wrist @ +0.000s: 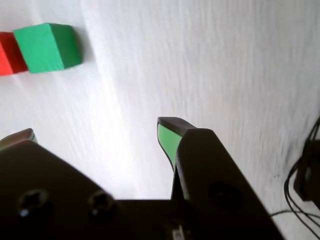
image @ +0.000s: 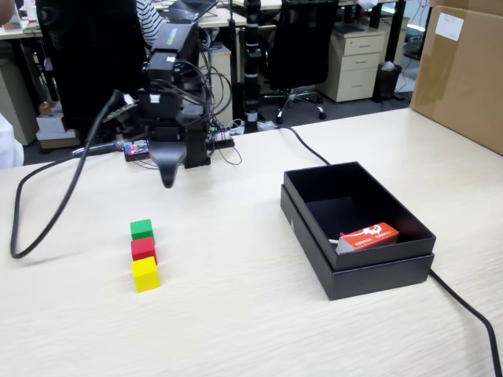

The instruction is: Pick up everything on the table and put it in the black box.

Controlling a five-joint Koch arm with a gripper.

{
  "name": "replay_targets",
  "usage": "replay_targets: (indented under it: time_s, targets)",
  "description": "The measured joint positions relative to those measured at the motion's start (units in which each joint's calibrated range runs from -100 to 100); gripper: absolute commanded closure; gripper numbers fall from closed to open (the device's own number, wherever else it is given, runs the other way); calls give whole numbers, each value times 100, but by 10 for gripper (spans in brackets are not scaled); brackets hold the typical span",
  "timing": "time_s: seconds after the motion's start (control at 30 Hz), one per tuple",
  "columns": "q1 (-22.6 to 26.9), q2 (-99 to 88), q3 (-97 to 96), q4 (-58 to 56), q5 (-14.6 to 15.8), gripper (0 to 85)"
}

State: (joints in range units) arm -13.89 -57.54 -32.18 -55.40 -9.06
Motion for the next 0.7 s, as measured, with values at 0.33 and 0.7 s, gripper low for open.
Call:
replay_targets:
  time_s: [0.33, 0.7]
  targets:
    - [-527, 2472, 1807, 8, -547, 383]
    - [-532, 3676, 2182, 8, -596, 384]
